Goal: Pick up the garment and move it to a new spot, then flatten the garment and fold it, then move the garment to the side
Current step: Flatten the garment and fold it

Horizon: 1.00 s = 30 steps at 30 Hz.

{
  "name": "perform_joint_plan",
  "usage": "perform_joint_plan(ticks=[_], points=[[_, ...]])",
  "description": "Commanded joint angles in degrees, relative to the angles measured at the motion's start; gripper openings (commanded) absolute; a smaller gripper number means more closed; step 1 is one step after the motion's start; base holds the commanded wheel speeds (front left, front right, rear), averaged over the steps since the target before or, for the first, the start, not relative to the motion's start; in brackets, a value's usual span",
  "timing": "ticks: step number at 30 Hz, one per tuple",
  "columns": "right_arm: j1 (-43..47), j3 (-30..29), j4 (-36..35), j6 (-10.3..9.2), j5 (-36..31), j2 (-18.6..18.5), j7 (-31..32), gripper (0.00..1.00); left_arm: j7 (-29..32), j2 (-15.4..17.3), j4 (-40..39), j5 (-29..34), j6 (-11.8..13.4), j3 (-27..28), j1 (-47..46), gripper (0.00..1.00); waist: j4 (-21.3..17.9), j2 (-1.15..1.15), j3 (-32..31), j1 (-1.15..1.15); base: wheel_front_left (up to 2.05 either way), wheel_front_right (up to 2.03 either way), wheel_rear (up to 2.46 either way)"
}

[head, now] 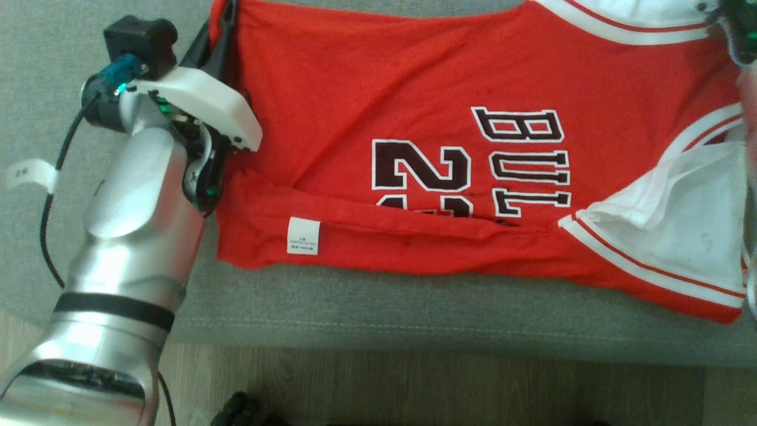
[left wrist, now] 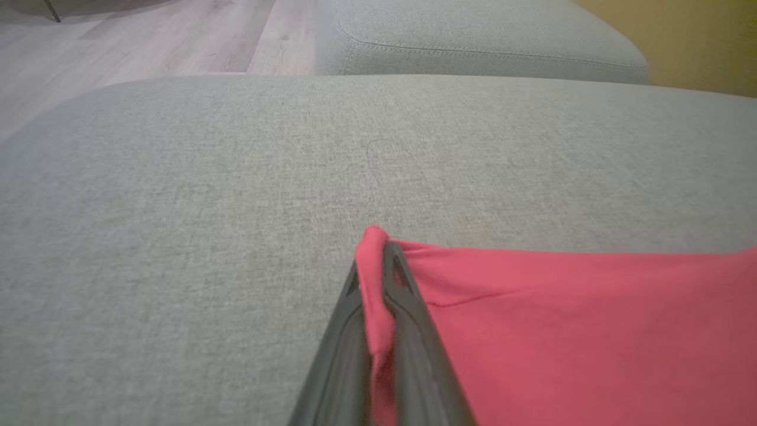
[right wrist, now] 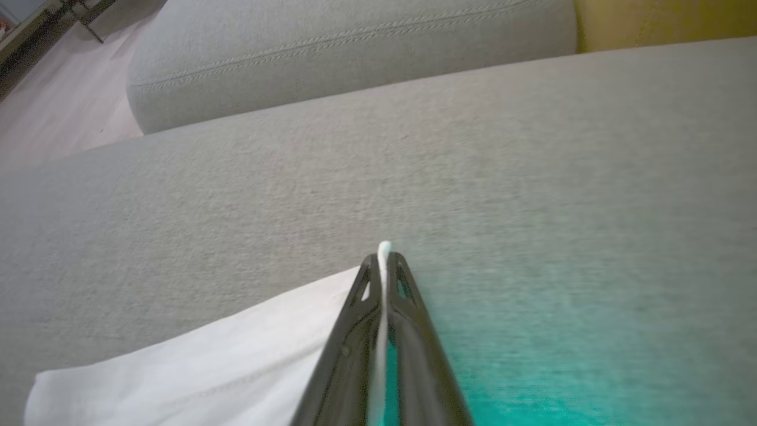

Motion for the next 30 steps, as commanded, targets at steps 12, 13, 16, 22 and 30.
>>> perform_joint_plan(ticks=[12,13,16,22,30], points=[[-5.1,0.7,0.2,-0.02,0.8,1.1,-10.9,0.0,0.6,4.5,5.4,-1.1,-0.5,1.7,-7.4,0.0,-1.8,0.0,-0.3,0.0,0.0,0.0,0.0],[-5.1,1.2,0.2,-0.02,1.2,1.4,-11.7,0.0,0.6,4.5,5.8,-1.2,-0.6,1.7,-7.7,0.0,-1.9,0.0,-0.6,0.0,0.0,0.0,0.0],[-4.9,2.7,-0.1,-0.02,3.1,2.1,-13.8,0.0,0.4,4.6,6.9,-1.7,-1.0,1.8,-8.0,0.0,-2.5,0.0,-1.7,0.0,0.0,0.0,0.0],[-1.8,6.1,-2.1,-0.02,9.9,3.2,-16.1,0.0,1.0,5.7,9.3,-2.0,-1.8,0.8,-7.0,0.0,-4.4,0.0,-5.3,0.0,0.0,0.0,0.0],[7.1,13.4,-8.4,-0.02,19.6,2.9,-13.9,0.0,2.4,8.0,10.4,-2.2,-2.7,-1.2,-3.2,0.0,-7.9,0.0,-10.8,0.0,0.0,0.0,0.0]])
